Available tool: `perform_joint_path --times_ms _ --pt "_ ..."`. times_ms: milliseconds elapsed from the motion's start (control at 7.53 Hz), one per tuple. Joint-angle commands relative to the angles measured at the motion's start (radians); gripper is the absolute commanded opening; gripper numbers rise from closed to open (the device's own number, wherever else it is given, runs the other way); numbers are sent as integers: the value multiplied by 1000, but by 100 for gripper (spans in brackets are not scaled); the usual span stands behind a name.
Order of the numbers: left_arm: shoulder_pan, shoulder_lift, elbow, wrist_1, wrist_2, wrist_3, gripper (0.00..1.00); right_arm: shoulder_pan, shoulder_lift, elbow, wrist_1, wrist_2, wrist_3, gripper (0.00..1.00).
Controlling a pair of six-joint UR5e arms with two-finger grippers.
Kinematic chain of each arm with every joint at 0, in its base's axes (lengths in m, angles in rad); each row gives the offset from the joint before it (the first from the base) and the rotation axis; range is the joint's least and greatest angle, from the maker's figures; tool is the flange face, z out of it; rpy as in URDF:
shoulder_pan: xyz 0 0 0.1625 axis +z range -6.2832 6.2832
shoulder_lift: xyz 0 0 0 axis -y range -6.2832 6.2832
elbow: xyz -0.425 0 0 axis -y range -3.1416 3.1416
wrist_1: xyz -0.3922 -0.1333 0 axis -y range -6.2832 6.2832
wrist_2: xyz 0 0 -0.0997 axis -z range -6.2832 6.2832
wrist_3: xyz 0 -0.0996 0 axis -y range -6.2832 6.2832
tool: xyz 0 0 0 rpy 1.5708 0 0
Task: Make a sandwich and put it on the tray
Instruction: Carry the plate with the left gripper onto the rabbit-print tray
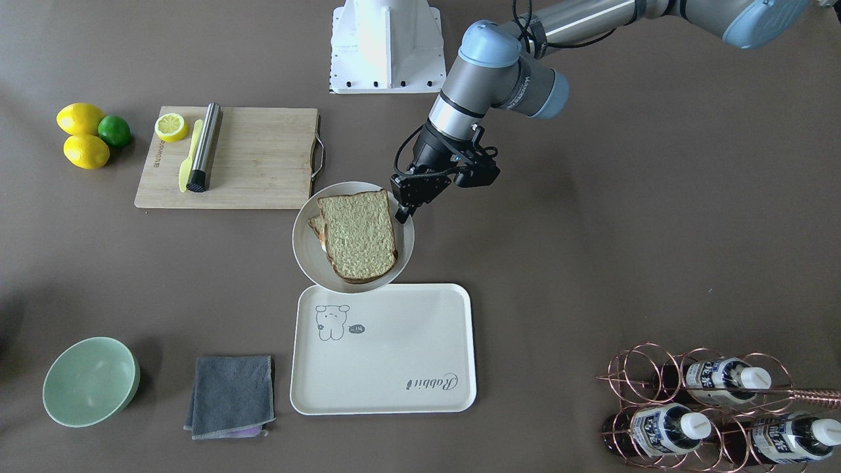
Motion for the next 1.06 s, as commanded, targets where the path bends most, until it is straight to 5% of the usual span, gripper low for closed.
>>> perform_joint_path --times_ms 0,930 --pt "-69 -89 157 -12 1 -1 0 18 -2 0 -2 9 -3 100" --pt "-131 -202 424 -104 37 -1 0 20 -6 -2 2 9 -1 100"
